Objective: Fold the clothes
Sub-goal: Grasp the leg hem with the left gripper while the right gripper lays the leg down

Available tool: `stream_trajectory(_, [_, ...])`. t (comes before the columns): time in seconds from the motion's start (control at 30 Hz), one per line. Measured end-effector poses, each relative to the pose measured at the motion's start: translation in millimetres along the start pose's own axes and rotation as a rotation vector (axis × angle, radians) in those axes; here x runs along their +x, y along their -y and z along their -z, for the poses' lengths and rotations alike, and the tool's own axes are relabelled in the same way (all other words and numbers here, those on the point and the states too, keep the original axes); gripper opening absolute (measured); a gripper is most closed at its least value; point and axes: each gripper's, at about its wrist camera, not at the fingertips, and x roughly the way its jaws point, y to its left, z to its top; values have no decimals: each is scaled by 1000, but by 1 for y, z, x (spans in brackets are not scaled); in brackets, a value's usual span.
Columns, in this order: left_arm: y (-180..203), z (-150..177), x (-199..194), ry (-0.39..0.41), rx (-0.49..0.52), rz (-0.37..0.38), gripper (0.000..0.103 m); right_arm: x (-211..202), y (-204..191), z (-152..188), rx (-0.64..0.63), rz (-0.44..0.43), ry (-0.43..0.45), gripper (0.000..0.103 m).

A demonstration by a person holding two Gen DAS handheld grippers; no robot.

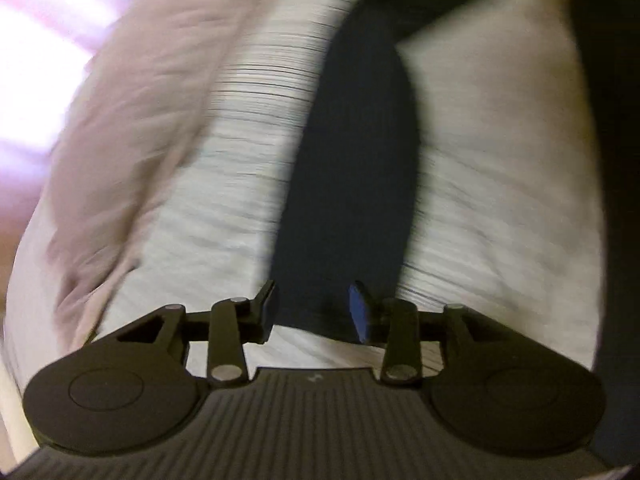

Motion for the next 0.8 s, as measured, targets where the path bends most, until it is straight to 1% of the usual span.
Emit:
stream_trajectory(0.1, [31,7,29,-18,127,-23,35,8,0,21,18,46,-50,83])
stream_trajectory(0.17, [38,12,48,-31,163,-37,31,10,0,31,23,80,-66,83])
stream_trajectory(0.2, [36,14,50,-30,158,-29,18,10,-2,33,15,97,-74,83])
stream_trajectory(0.23, [34,15,49,-26,148,-19,8,9,-3,36,8,114,-83,83])
stream_trajectory(0.3, [18,20,34,-3,96,-26,7,9,-6,41,-7,147,-100,83])
stream_trajectory(0.37, [-9,30,4,23,10,-61,6,7,-9,46,-19,178,-114,83])
stream_trajectory(0.4, [-24,36,-11,28,-28,-90,5,5,-10,46,-15,184,-106,83])
stream_trajectory(0.43, [-39,44,-27,21,-61,-133,5,4,-12,47,-9,191,-101,83])
stream_trajectory(0.47, [-52,52,-38,9,-88,-156,5,2,-13,48,0,199,-101,83])
stream_trajectory(0.53, [-68,65,-51,-14,-126,-158,6,0,-16,50,18,214,-102,83])
stream_trajectory(0.63, [-51,71,-39,-36,-68,-136,6,7,-22,56,24,229,-120,83])
stream_trajectory(0.7, [-38,72,-24,-47,-31,-127,6,13,-26,62,17,223,-137,83])
stream_trajectory(0.8, [-24,72,-5,-59,13,-105,6,21,-31,72,-21,223,-155,83])
